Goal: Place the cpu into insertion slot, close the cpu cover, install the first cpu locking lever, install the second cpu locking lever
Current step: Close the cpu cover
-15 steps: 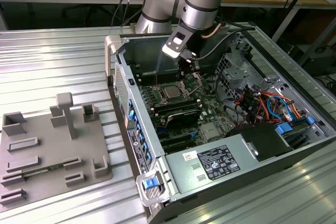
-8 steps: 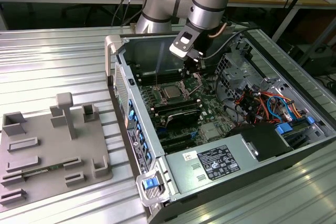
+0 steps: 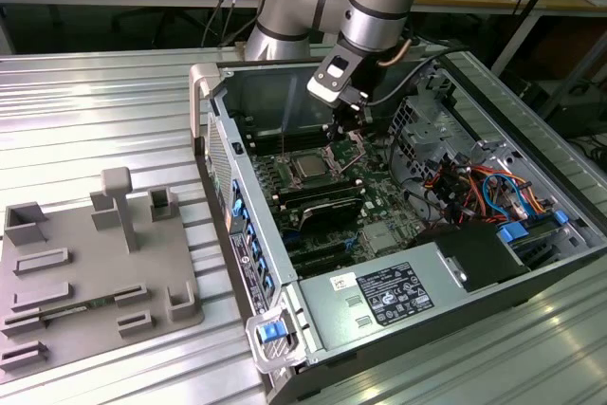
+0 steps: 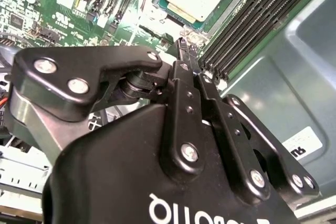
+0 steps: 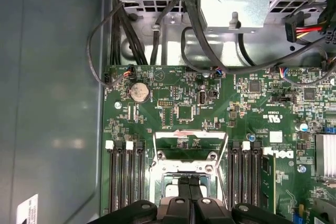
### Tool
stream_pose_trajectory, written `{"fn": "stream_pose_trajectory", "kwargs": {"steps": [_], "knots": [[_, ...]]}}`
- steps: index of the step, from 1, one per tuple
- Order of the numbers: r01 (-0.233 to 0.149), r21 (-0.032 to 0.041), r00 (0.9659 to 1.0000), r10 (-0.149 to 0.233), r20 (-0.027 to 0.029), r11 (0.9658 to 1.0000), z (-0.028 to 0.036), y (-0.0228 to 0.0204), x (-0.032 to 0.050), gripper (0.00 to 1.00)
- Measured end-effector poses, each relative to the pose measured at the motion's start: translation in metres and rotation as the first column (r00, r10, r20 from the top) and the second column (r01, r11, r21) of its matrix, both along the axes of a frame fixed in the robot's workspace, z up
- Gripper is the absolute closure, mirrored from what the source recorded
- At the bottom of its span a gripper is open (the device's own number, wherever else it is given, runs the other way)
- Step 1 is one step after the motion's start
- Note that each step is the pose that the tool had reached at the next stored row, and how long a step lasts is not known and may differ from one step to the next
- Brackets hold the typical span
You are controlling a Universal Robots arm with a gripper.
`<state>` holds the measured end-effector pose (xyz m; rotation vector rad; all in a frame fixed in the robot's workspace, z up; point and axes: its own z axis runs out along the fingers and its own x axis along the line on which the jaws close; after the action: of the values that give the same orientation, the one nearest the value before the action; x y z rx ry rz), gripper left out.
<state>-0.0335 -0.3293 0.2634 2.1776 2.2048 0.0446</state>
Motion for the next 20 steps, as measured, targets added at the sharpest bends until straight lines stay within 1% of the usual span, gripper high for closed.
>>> {"fn": "stream_pose_trajectory", "kwargs": {"steps": [3, 13, 17, 20], "knots": [[0.000, -0.0002, 1.0000, 0.000, -0.0002, 1.0000, 0.0075, 0.0000, 0.0000, 0.89], [0.000, -0.0002, 1.0000, 0.000, -0.0002, 1.0000, 0.0084, -0.0001, 0.0008, 0.89], [0.000, -0.0002, 1.0000, 0.000, -0.0002, 1.0000, 0.0084, -0.0001, 0.0043, 0.89], [0.000, -0.0001, 1.0000, 0.000, -0.0002, 1.0000, 0.0083, 0.0000, 0.0099, 0.89]]}}
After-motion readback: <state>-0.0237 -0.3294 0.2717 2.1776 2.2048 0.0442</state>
